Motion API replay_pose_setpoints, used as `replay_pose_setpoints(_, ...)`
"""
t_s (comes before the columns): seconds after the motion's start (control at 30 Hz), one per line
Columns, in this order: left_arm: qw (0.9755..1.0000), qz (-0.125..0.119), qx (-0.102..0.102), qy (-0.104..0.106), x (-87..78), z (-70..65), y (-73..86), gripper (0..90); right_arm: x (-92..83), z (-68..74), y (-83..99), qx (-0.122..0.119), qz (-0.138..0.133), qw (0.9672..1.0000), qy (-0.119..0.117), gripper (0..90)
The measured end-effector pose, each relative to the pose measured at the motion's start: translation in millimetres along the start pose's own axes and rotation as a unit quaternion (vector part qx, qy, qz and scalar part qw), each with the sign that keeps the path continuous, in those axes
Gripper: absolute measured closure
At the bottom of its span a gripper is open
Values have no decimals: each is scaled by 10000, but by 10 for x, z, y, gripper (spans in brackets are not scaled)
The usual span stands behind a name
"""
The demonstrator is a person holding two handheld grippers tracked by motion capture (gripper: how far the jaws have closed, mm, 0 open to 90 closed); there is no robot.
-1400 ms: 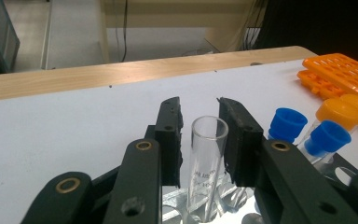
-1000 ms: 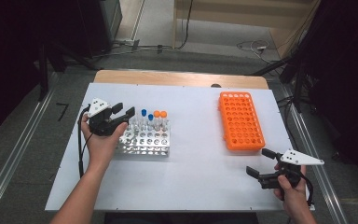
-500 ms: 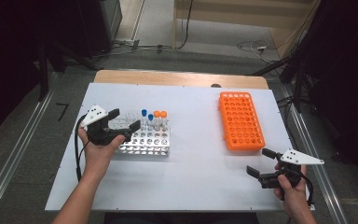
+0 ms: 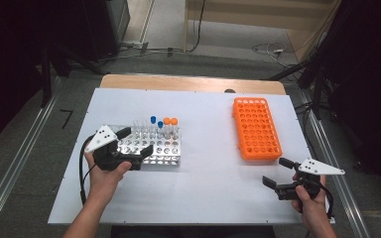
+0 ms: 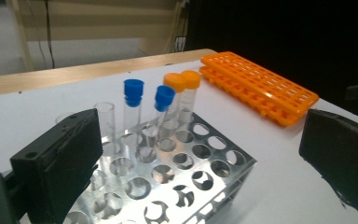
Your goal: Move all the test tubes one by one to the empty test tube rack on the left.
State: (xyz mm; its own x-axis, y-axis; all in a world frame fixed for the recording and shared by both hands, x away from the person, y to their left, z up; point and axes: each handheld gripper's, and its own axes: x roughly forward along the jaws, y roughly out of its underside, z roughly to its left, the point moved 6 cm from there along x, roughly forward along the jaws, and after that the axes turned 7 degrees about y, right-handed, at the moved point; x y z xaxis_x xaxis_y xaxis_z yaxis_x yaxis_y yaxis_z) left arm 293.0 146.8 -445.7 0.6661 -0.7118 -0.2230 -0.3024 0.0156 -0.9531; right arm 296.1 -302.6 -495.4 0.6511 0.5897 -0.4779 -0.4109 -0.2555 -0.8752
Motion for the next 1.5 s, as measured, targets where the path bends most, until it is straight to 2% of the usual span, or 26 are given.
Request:
replay_pose_setpoints(0.1,10000,-8,88,31,-39,-69,13,0,-2,3,-3,8,-6,10000,-1,0)
replay_pose_setpoints(0.33,9998,-31,151,133,-137,-204,67,0,-13,2,-9,17,-26,10000,8,0)
replay_pose_setpoints(0.57,9997,-26,164,163,-241,-258,160,0,-18,-7,-7,9,-26,10000,17,0)
replay_pose_setpoints(0.87,9997,-9,198,160,-401,-228,313,0,-19,-19,-4,23,-23,10000,33,0)
replay_pose_setpoints(1.07,9997,-85,143,160,-499,-181,335,0,-12,-34,6,27,-27,10000,49,0)
replay_pose_setpoints(1.5,9997,-138,45,185,-549,-102,391,0,13,-77,38,55,4,10000,64,0)
